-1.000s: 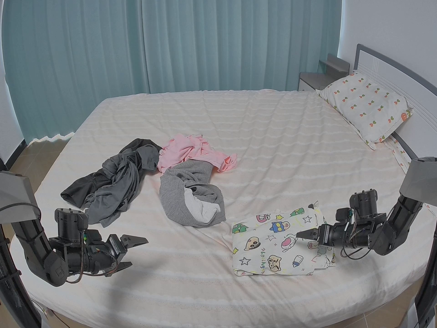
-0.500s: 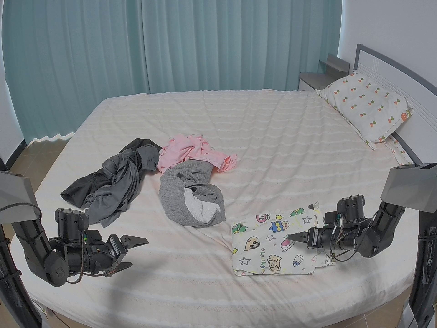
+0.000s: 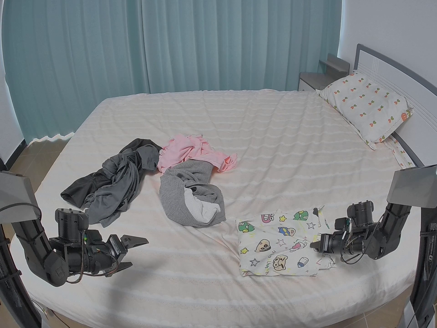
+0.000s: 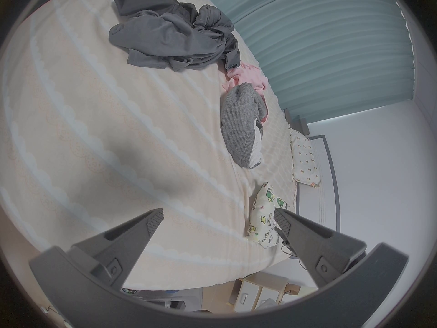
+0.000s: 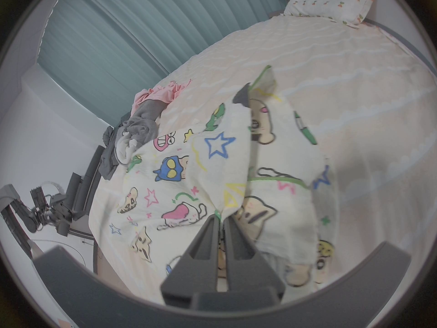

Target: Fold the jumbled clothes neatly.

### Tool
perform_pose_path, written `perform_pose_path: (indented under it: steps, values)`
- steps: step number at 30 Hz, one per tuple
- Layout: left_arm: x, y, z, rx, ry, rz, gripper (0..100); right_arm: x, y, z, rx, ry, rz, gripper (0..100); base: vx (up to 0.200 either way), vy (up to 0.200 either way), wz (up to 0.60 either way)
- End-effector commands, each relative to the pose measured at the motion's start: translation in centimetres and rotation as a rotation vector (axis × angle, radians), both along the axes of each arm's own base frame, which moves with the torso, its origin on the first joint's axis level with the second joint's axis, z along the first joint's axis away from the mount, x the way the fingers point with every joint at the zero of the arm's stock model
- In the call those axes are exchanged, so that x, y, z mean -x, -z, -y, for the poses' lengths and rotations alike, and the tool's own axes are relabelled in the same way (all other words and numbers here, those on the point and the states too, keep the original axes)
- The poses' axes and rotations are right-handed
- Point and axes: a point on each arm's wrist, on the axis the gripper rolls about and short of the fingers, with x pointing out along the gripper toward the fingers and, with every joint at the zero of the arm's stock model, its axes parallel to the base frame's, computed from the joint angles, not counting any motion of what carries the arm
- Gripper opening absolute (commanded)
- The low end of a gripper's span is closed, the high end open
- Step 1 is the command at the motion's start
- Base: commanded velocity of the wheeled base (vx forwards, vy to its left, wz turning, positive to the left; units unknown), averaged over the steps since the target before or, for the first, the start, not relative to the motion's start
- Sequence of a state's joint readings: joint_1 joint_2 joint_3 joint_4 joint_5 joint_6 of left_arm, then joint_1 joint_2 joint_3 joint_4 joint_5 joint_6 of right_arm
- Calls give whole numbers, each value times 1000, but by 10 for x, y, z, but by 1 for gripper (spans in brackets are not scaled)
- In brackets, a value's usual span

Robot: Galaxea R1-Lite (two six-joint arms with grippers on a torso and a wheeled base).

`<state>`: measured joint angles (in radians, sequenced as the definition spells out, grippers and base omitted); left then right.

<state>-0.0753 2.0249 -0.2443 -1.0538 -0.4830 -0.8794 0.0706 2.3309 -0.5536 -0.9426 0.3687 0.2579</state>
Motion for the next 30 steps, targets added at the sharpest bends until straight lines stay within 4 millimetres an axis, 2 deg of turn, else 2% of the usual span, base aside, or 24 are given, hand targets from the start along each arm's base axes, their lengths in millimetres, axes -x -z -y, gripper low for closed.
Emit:
perform_pose_path:
  steps: [1, 6, 9, 12, 13, 14, 15, 16, 18, 21, 24, 27, 30]
  values:
    - [0, 0, 0, -6, -7, 0, 100, 10, -10, 17, 1, 24, 9, 0, 0, 0, 0]
    - [0, 1, 1, -7, -7, -2, 100, 16, -21, 13, -29, 1, 24, 0, 0, 0, 0]
    - [-1, 0, 1, -7, -5, 2, 100, 17, -21, 12, -52, 2, 12, 0, 0, 0, 0]
    - [-9, -1, 19, -10, 60, 30, 100, 23, -24, 15, -145, 26, 26, 0, 0, 0, 0]
    - [-11, -1, 32, -24, 89, 42, 100, 24, -25, 19, -179, 35, 55, 100, 0, 0, 0]
    - [-11, -1, 35, -31, 94, 43, 100, 25, -26, 21, -187, 38, 65, 100, 0, 0, 0]
    - [-20, 1, 59, -84, 107, 84, 100, 29, -29, 26, -228, 48, 107, 100, 0, 0, 0]
    - [-28, 2, 70, -109, 104, 109, 100, 32, -29, 27, -245, 53, 114, 100, 0, 0, 0]
    - [-57, 7, 102, -188, 78, 200, 100, 38, -27, 27, -287, 71, 123, 100, 0, 0, 0]
    - [-83, 12, 132, -249, 127, 229, 100, 42, -23, 28, -313, 93, 138, 100, 0, 0, 0]
    - [-97, 9, 168, -277, 212, 161, 100, 44, -19, 27, -317, 92, 161, 100, 0, 0, 0]
    - [-101, 5, 197, -300, 280, 108, 100, 42, -21, 29, -324, 101, 165, 100, 0, 0, 0]
    - [-100, 6, 209, -295, 320, 104, 100, 42, -21, 33, -324, 113, 170, 100, 0, 0, 0]
